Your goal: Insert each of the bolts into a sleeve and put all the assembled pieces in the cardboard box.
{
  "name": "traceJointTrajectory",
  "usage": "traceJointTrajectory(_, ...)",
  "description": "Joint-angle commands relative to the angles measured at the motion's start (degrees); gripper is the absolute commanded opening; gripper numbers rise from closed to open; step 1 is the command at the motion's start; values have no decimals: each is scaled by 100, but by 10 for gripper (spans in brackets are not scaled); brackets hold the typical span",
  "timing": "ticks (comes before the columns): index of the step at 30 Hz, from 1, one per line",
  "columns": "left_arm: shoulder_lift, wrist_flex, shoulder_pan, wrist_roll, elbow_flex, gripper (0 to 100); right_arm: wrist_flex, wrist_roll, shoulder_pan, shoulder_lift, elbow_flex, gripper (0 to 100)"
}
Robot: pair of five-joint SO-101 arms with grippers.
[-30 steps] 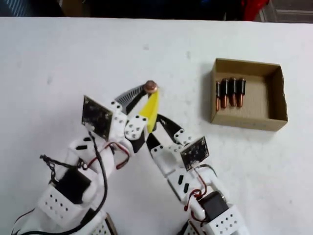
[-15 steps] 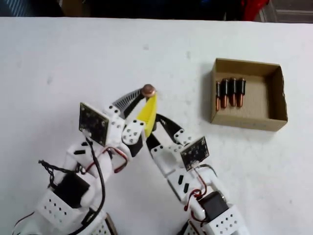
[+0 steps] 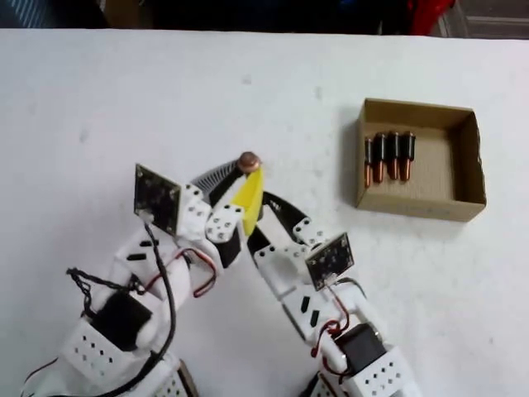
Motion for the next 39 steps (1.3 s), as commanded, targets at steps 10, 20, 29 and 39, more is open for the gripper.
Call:
traceJointTrajectory(10, -119, 9, 40, 44, 431, 20, -145, 492, 31, -66, 35, 16)
traceJointTrajectory(20, -127, 70, 48, 35, 967, 20, -163, 844, 84, -66, 35, 16)
traceJointTrajectory(29, -127, 70, -303, 26, 958, 168, -154, 844, 84, -66, 35, 16)
traceJointTrajectory(39, -127, 79, -971, 26, 967, 312, -136, 844, 84, -66, 35, 16)
